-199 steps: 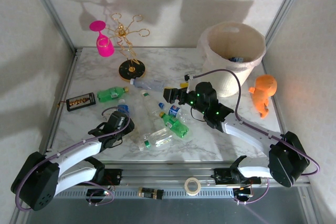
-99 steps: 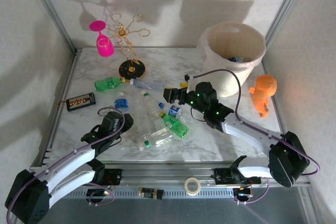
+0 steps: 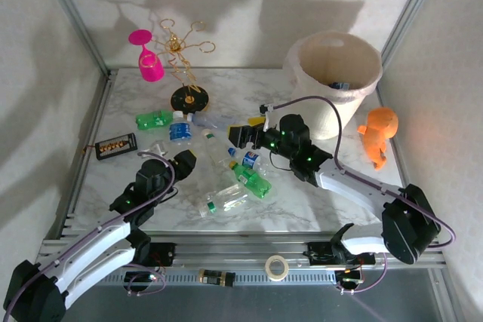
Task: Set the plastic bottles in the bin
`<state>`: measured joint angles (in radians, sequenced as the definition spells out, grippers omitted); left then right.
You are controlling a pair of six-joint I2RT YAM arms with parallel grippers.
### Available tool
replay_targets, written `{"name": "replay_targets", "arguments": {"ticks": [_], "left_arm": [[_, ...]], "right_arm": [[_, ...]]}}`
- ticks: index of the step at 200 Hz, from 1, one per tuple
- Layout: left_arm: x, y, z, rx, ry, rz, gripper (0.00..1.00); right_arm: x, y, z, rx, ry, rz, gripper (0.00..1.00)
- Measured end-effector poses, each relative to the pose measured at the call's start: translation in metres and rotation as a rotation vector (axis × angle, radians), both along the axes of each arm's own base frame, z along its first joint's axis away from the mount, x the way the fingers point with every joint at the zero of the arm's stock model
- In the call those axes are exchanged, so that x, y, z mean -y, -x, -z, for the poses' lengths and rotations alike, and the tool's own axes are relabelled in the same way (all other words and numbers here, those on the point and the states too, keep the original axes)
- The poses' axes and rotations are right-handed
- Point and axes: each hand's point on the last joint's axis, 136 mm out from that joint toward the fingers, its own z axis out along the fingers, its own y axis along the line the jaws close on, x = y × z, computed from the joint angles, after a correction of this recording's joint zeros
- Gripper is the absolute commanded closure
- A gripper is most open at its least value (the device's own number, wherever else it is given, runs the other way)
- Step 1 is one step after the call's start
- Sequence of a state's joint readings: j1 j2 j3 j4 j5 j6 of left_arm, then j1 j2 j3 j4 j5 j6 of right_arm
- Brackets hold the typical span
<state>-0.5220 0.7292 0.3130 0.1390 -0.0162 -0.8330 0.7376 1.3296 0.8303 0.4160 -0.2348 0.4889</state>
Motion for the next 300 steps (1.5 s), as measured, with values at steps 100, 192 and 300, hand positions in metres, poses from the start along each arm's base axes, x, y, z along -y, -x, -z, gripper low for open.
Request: {"name": "replay_targets", "arguments": {"ticks": [100, 192, 300], "left_arm": [[0.085, 0.004, -0.04, 0.201, 0.017, 0.245, 0.54], [0.121, 0.013, -0.049, 0.255, -0.01, 0.332, 0.53], [0.12, 0.01, -0.052, 0.274, -0.044, 0.288, 0.07]], "right_arm": [[-0.035, 0.013, 0.011, -0.088, -0.077, -0.179, 0.03], [-0.039, 0.016, 0.011, -0.095, -0.089, -0.206, 0.3], [-0.034, 0.012, 0.014, -0.079, -0.061, -0.18, 0.5]]}}
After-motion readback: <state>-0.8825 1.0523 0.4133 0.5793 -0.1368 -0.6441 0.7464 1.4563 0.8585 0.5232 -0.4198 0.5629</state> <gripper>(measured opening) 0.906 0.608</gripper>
